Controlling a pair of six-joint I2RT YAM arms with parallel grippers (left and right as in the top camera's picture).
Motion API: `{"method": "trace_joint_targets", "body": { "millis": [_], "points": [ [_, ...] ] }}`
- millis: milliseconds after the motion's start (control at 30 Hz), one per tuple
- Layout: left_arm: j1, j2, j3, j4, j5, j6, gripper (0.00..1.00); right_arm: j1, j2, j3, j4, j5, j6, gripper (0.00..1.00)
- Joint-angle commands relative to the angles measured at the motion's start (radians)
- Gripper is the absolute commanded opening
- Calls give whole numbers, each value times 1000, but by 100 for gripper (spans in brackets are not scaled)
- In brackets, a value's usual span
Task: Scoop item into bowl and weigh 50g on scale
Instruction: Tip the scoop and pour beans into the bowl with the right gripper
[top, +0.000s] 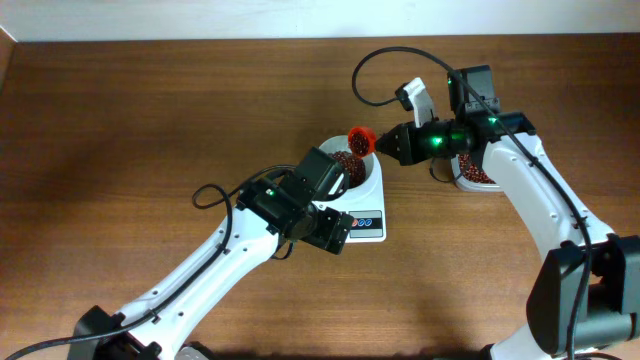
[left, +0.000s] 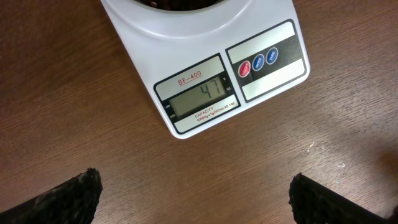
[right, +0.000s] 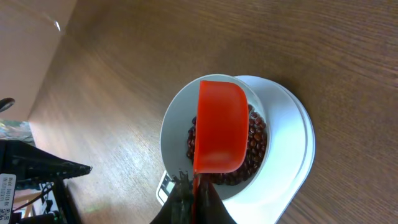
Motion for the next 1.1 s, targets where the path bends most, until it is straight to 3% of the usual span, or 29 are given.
{"method": "trace_joint_targets", "body": {
  "millis": [0, 300, 333, 400, 467, 533, 967, 1067],
  "points": [
    [-3, -16, -9, 2, -7, -5, 99, 5, -35, 23, 1, 4, 2, 4],
    [-3, -16, -9, 3, -7, -5, 99, 15, -34, 23, 13, 26, 56, 4],
    [-3, -16, -9, 2, -7, -5, 99, 21, -34, 23, 14, -19, -10, 4],
    [-3, -16, -9, 2, -7, -5, 99, 24, -34, 23, 19, 23, 40, 4],
    [-3, -16, -9, 2, -7, -5, 99, 26, -34, 23, 20, -39, -36, 4],
    [-3, -16, -9, 2, -7, -5, 99, 23, -34, 23, 20, 19, 30, 4],
    [-3, -16, -9, 3, -7, -5, 99, 24, -34, 23, 23, 33, 48, 4],
    [-3, -16, -9, 2, -7, -5, 99, 24, -34, 23, 14, -90, -32, 4]
  ]
}}
